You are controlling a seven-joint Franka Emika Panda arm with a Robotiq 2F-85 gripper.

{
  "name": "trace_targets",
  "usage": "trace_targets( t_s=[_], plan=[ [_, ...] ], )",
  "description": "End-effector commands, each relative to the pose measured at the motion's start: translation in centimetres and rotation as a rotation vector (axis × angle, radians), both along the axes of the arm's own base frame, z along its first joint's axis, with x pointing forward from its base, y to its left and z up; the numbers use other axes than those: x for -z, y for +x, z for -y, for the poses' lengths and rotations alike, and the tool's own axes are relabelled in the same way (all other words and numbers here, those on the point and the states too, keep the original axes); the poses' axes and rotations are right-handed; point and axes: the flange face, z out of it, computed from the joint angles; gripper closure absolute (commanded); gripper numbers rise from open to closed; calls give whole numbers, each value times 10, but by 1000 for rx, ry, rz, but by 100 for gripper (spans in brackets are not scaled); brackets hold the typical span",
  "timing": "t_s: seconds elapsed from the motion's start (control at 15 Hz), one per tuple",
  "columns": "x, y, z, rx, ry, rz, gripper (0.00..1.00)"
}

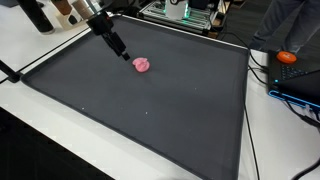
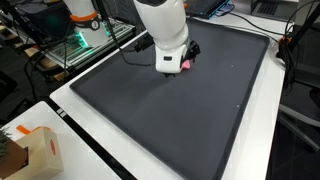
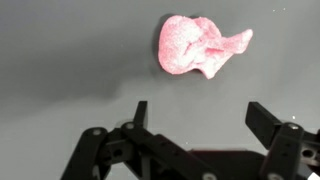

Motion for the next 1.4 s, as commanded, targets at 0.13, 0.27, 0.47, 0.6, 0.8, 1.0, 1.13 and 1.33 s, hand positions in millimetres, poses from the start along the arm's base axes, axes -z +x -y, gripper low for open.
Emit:
trace_targets(
  t_s=[0.13,0.27,0.47,0.6,0.8,1.0,1.13,1.33],
  plan=[
    [13,26,-18,-13,-19,-30,0],
    [14,32,-29,-67,-44,-23,0],
    [12,38,-47,-214,-138,-3,0],
    [8,42,-61,-318,-203,16,0],
    [3,43,-92,-471,-278,30,0],
    [3,40,-123,-619,-350,39,0],
    [3,37,-144,-718,-396,46,0],
    [2,30,-174,-859,-479,61,0]
  ],
)
